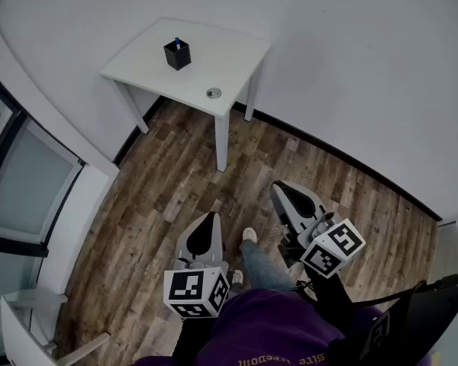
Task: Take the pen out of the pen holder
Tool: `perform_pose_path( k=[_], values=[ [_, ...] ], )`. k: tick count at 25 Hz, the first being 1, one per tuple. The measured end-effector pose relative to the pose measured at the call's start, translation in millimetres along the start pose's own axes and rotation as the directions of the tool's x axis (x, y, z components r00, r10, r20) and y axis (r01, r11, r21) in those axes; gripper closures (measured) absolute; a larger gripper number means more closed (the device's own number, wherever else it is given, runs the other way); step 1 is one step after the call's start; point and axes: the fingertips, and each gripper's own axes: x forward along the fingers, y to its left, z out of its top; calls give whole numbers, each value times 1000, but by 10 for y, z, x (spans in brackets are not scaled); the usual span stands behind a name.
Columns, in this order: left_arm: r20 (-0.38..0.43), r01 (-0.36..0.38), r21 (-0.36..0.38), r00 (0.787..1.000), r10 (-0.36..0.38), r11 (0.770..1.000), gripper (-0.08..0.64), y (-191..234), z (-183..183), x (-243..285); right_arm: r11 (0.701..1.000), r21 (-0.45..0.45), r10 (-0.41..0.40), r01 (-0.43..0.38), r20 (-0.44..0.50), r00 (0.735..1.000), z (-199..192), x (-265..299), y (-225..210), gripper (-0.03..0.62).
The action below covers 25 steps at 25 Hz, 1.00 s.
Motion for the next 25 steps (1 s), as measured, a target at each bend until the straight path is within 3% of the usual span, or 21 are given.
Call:
perform_pose_path(
  k=[13, 25],
  values=[
    [40, -75, 5, 996, 75, 997, 554, 21, 450, 980, 995, -7, 101, -101, -18, 995, 389, 709, -841, 581],
    [58, -131, -25, 990, 132, 991, 554, 171, 651, 1586, 983, 6, 183, -183, -47, 982, 484, 1241, -1276, 581]
  ],
)
